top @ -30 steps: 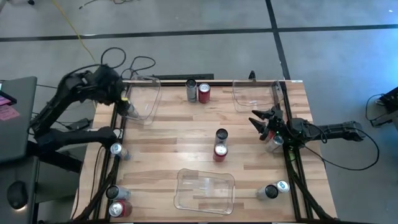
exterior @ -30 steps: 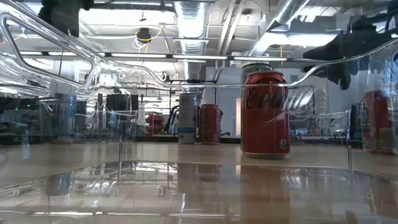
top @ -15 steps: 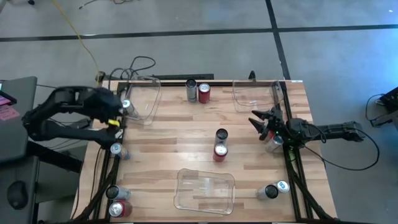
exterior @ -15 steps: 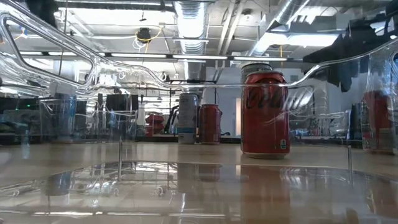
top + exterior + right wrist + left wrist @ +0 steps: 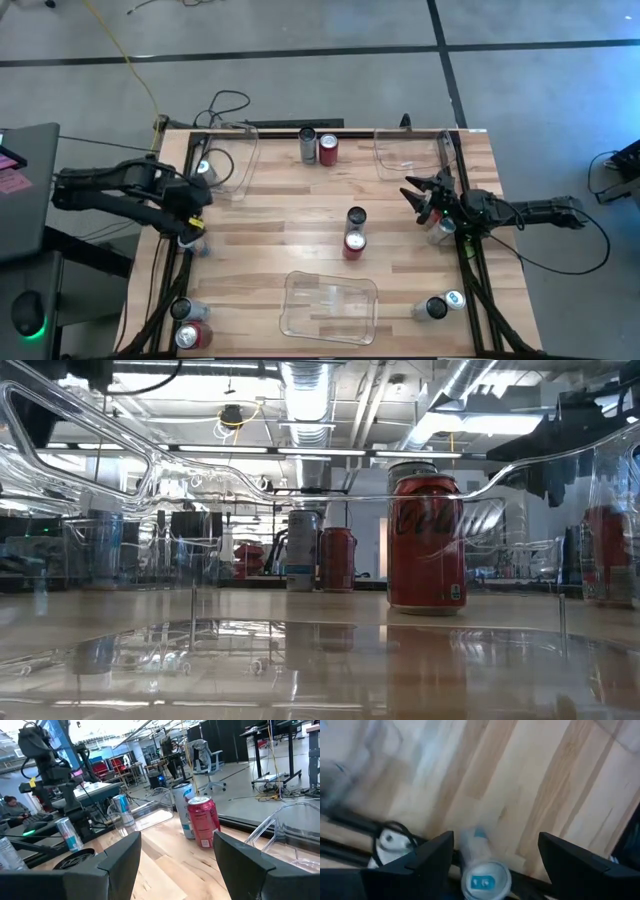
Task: Sort soda cans
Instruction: Put the blue soda can into the top left transparent bin
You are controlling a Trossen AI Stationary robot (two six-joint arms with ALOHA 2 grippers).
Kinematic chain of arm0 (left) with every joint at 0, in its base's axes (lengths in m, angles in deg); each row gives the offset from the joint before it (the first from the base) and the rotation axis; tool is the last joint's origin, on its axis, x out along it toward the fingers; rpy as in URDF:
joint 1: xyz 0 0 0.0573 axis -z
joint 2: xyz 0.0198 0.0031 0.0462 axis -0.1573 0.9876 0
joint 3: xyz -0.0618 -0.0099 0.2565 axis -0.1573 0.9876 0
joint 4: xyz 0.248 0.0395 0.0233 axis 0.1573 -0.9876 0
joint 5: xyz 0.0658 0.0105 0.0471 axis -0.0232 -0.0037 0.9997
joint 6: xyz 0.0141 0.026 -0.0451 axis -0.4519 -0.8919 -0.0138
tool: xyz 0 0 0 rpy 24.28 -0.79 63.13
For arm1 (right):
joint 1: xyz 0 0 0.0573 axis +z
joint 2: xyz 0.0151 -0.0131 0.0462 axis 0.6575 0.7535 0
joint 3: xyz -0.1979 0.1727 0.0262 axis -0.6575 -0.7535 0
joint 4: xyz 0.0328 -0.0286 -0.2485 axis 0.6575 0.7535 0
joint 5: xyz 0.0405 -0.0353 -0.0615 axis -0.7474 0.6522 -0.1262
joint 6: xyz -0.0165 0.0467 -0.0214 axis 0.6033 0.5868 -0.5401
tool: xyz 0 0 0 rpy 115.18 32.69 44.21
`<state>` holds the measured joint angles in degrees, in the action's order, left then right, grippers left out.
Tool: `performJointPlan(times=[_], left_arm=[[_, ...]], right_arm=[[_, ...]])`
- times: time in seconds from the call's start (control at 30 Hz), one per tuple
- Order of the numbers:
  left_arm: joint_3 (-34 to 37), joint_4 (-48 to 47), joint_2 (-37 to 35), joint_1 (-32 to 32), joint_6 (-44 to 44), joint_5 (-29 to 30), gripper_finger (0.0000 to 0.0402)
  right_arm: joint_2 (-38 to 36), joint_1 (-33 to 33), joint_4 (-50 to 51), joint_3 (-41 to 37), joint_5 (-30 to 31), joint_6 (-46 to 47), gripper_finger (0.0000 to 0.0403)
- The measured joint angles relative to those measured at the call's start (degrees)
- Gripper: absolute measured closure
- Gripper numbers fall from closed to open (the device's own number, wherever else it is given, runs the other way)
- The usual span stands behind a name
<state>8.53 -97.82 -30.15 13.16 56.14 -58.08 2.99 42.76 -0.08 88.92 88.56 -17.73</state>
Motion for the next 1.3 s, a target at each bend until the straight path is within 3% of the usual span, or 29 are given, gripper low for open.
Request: performJointPlan(times=[0.27, 0.43, 0.83, 1.03, 1.3], left_arm=[[5.3, -2.0, -0.2, 7.3, 4.9, -1.5, 0.0117], [6.7, -1.9, 0.4, 9.9, 2.4, 1.5, 0.0117], [8.6, -2.0, 0.4, 14.6, -2.4, 0.3, 0.0117], [8.6, -2.0, 0.4, 16.3, -0.9, -3.5, 0.0117], [10.6, -1.8, 0.4, 18.8, 5.2, -0.2, 0.0117]], right_arm=[[0.0, 0.0, 0.5, 0.0, 0.0, -1.2, 0.0132], [0.0, 0.0, 0.4, 0.0, 0.0, -1.6, 0.0132], [0.0, 0.0, -0.4, 0.0, 0.0, -2.6, 0.0132], [0.0, 0.0, 0.0, 0.0, 0.0, -2.6, 0.0132], [0.0, 0.0, 0.7, 0.0, 0.0, -2.6, 0.0132]])
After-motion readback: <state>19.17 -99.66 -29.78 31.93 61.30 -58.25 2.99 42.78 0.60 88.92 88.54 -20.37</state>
